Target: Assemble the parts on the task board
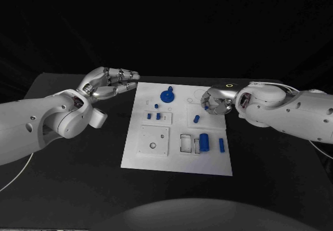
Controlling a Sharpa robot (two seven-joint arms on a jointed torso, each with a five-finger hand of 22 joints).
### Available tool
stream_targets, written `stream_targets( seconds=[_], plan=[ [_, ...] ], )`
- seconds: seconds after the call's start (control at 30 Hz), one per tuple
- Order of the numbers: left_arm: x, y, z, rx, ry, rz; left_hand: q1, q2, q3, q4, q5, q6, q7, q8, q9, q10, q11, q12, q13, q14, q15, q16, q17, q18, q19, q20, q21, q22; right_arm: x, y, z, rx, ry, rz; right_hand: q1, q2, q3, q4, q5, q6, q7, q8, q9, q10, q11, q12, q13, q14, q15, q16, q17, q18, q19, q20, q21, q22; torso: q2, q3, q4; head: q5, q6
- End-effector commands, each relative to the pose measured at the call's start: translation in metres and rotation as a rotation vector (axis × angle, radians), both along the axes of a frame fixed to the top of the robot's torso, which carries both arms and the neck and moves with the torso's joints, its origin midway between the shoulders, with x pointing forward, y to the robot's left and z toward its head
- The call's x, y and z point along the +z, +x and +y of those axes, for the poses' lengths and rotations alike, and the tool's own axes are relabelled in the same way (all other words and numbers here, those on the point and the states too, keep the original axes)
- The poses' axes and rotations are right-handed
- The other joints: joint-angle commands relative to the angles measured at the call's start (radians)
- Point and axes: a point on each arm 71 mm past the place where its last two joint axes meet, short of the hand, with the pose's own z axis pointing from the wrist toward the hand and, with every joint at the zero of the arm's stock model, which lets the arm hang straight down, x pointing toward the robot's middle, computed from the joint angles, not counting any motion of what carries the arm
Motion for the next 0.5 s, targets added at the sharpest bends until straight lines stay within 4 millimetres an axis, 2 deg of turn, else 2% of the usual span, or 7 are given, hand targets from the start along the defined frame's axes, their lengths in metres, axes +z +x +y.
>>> stream_targets(
  seconds=[0.03, 0.5],
  plan=[
    [-0.0013, -0.0006, -0.0027, -0.020, -0.008, 0.014, 0.013, 0.000, -0.007, 0.000, 0.005, 0.007, 0.000, 0.002, 0.000, 0.008, -0.002, 0.004, 0.000, 0.008, 0.000, 0.007, 0.001, 0.002, 0.011, 0.000, 0.003, -0.002, -0.0034, -0.0006, -0.0021, -0.008, -0.014, 0.010, 0.005, 0.006, 0.000, -0.007, -0.006, 0.010, 0.001, 0.006, 0.013, 0.013, -0.001, 0.006, -0.002, -0.004, -0.002, -0.004, -0.001, -0.002, 0.003, -0.006, 0.005, 0.135, 0.000, -0.0002, 0.0003, 0.000, 0.000],
    [-0.0047, -0.0002, -0.0041, -0.020, -0.005, 0.024, 0.020, 0.007, -0.008, 0.001, 0.008, 0.009, 0.001, 0.003, 0.000, 0.011, 0.000, 0.004, 0.001, 0.020, 0.002, 0.013, 0.002, -0.002, 0.022, 0.000, 0.008, -0.004, 0.0014, -0.0007, -0.0021, -0.008, 0.014, -0.027, -0.001, 0.007, -0.002, -0.007, -0.008, 0.023, -0.004, 0.014, 0.037, 0.033, -0.007, 0.011, -0.004, -0.004, -0.007, -0.006, -0.006, -0.002, 0.006, -0.010, 0.008, 0.135, -0.001, 0.0001, 0.0012, 0.005, 0.000]
  ],
)
